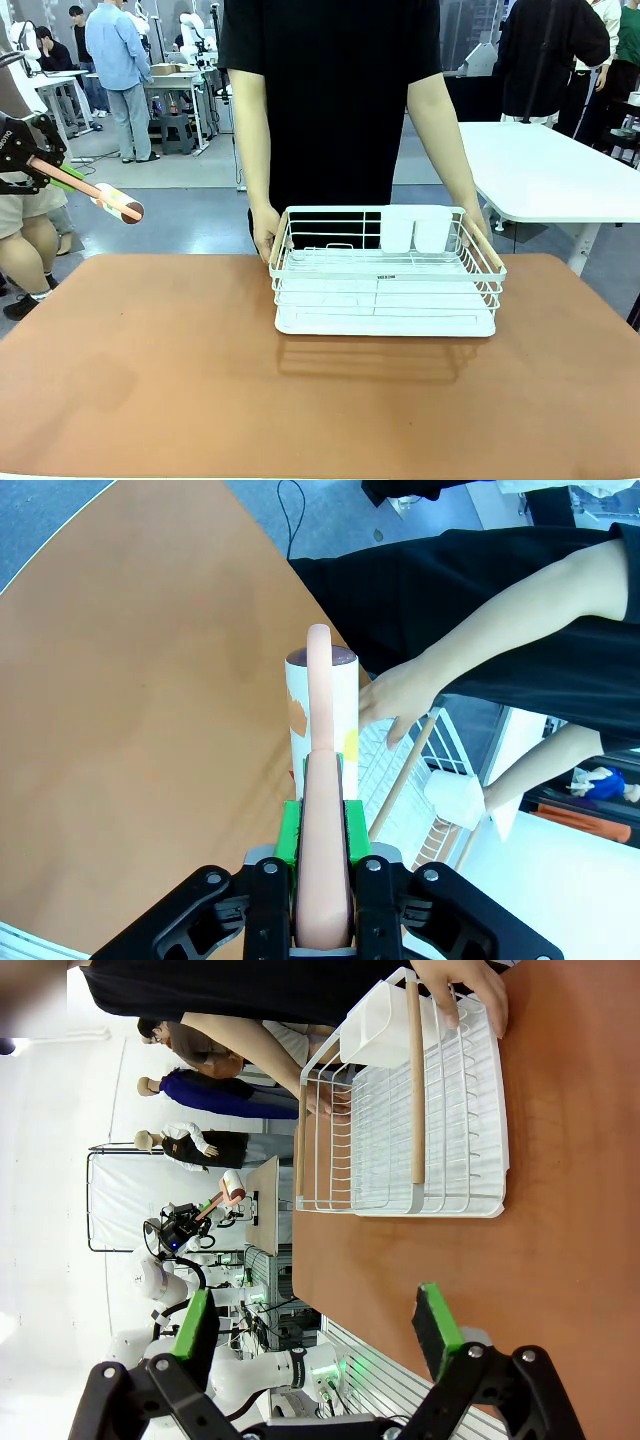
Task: Clean the table.
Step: Clean the table with the Lint Roller when the human lifts the Dish drying rack.
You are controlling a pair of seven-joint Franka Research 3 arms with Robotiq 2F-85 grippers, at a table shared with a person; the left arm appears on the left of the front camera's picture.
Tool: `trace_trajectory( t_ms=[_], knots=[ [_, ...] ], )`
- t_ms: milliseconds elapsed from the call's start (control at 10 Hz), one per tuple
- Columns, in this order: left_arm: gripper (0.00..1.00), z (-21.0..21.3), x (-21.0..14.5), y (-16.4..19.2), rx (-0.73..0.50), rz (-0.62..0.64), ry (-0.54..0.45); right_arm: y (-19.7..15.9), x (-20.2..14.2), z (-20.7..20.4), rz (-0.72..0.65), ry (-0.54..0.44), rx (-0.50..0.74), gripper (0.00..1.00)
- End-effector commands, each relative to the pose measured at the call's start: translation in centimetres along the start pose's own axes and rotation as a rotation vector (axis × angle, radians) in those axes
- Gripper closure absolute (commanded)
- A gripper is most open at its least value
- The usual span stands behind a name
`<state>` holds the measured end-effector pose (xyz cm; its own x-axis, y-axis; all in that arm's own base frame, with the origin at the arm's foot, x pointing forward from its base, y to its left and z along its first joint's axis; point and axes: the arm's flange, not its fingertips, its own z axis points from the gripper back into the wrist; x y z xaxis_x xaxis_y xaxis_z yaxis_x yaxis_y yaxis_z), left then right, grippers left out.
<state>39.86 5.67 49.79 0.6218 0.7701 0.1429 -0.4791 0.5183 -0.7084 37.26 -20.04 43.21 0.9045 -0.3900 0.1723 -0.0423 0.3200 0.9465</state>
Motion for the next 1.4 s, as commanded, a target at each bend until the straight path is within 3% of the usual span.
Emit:
trace_trajectory(
  t_ms=[0,1300],
  knots=[
    [0.95,0.1,-0.04,-0.09,0.002,0.008,-0.004,0.28,0.0,0.0,0.003,-0.001,0.009,0.0],
    [0.95,0.1,-0.04,-0.09,0.002,0.008,-0.004,0.28,0.0,0.0,0.003,-0.001,0.009,0.0]
  ],
)
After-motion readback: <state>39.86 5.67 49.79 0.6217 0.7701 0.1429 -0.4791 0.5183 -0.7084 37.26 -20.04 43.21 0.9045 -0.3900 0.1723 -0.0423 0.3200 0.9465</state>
